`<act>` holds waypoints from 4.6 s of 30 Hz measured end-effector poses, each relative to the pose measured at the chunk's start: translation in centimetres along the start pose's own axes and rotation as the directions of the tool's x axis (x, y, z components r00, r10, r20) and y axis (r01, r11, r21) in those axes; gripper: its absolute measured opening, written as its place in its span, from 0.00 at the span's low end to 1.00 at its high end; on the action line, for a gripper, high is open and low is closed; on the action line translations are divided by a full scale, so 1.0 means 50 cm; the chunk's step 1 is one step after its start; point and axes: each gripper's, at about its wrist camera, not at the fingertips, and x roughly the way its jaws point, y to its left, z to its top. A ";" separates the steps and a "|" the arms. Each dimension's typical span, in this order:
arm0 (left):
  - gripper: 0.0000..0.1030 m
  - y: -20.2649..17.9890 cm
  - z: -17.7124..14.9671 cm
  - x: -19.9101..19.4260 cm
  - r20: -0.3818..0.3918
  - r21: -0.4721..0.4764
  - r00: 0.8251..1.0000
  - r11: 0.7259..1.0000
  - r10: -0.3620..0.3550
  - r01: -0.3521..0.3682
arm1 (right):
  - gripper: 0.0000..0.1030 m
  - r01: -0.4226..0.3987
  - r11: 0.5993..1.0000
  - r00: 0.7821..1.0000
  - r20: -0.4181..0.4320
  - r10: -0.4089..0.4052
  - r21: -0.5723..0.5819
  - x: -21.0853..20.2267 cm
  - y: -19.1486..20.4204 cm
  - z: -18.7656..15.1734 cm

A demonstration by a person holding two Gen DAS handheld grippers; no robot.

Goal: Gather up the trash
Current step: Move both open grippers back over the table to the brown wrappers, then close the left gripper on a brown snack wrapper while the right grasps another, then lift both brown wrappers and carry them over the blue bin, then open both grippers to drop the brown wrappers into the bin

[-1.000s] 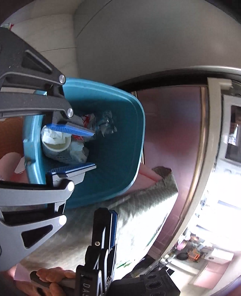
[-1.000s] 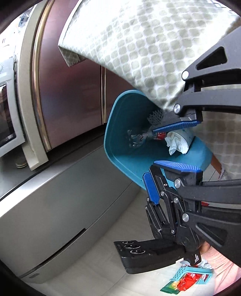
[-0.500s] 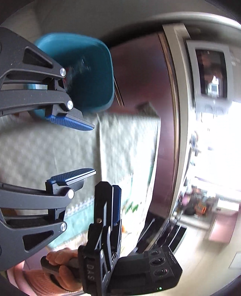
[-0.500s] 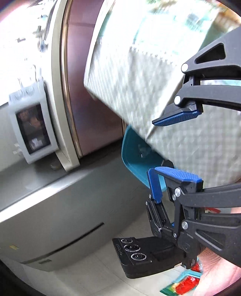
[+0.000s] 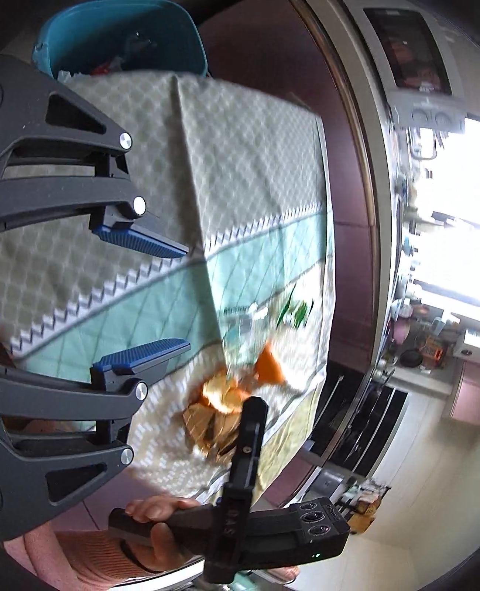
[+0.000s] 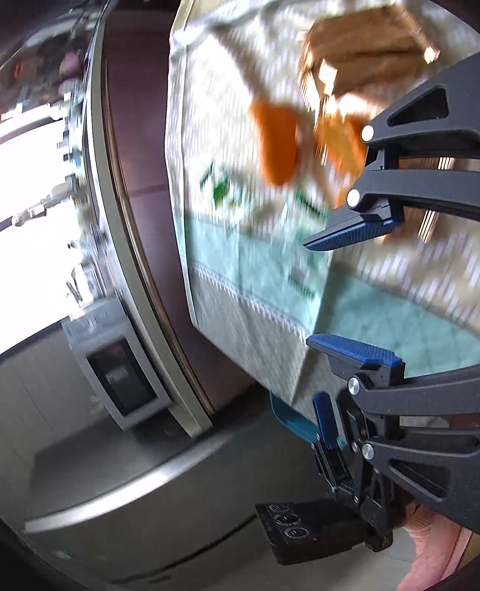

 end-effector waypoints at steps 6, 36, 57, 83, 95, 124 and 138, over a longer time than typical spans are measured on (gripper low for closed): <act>0.45 -0.087 -0.004 0.061 -0.061 0.077 0.995 0.993 -0.081 0.085 | 0.46 0.146 0.982 0.986 0.058 -0.154 0.123 -0.077 -0.129 -0.030; 0.32 -0.270 0.004 0.231 -0.192 0.242 0.976 0.959 -0.098 0.144 | 0.51 0.131 0.945 0.988 0.042 -0.151 0.299 -0.111 -0.330 -0.092; 0.27 -0.245 0.008 0.210 -0.186 0.190 0.972 0.965 -0.146 0.181 | 0.04 -0.016 0.950 0.996 0.088 -0.012 0.313 -0.129 -0.304 -0.113; 0.01 -0.280 0.031 0.176 -0.072 0.265 0.990 0.955 -0.121 0.135 | 0.04 -0.222 0.892 0.974 0.129 0.186 0.393 -0.101 -0.273 -0.137; 0.01 -0.194 0.063 0.004 0.086 0.169 0.984 0.976 -0.155 0.139 | 0.04 -0.229 0.928 0.969 0.160 0.188 0.296 -0.130 -0.214 -0.085; 0.01 0.354 -0.104 -0.301 0.060 -0.277 0.896 0.870 0.440 -0.409 | 0.04 -0.507 0.862 0.813 -0.340 0.472 -0.015 0.333 0.340 0.064; 0.02 0.482 -0.181 -0.202 -0.121 -0.344 0.881 0.813 0.457 -0.469 | 0.05 -0.366 0.930 0.822 -0.483 0.302 -0.041 0.506 0.435 0.034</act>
